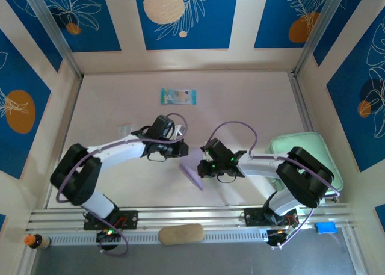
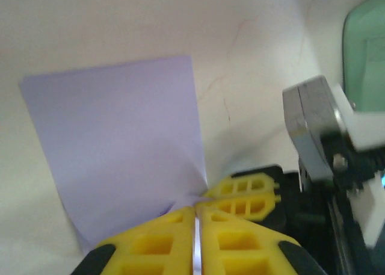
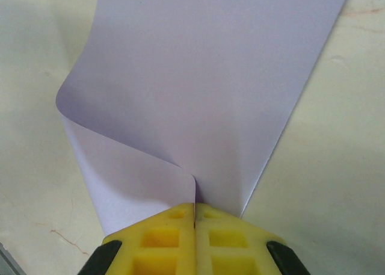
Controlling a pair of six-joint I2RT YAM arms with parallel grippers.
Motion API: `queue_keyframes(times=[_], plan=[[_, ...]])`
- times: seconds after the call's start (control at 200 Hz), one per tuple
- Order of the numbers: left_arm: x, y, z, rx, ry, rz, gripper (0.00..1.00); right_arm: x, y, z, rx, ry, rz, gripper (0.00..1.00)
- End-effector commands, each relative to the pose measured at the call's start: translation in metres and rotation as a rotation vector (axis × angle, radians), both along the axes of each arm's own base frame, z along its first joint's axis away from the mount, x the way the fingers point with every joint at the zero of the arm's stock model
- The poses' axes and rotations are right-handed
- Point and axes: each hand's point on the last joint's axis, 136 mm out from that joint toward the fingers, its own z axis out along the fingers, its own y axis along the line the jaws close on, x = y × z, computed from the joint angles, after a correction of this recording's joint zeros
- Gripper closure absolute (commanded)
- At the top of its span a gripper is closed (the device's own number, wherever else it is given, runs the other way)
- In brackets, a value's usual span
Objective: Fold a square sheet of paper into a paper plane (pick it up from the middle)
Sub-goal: Third fold the triangle at the center of the table.
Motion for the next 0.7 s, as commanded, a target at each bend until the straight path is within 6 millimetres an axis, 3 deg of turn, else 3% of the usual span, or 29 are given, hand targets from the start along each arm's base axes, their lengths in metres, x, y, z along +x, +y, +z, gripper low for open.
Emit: queue_keyframes(times=[0.0,0.16,0.31,0.695], plan=[[-0.013,-0.011,0.009,-0.146,0.064,0.056,0.96,-0.011,-0.018,-0.022,-0.074,0.065,-0.023,1.00],[-0.029,-0.019,0.003,-0.204,0.092,0.078,1.00,-0.012,-0.019,-0.022,-0.078,0.067,-0.029,1.00],[-0.042,-0.024,-0.017,-0.171,0.132,0.064,1.00,-0.011,-0.019,-0.022,-0.078,0.065,-0.031,1.00],[-0.049,-0.020,-0.043,-0.139,0.180,0.087,1.00,-0.011,-0.019,-0.023,-0.082,0.067,-0.031,1.00]])
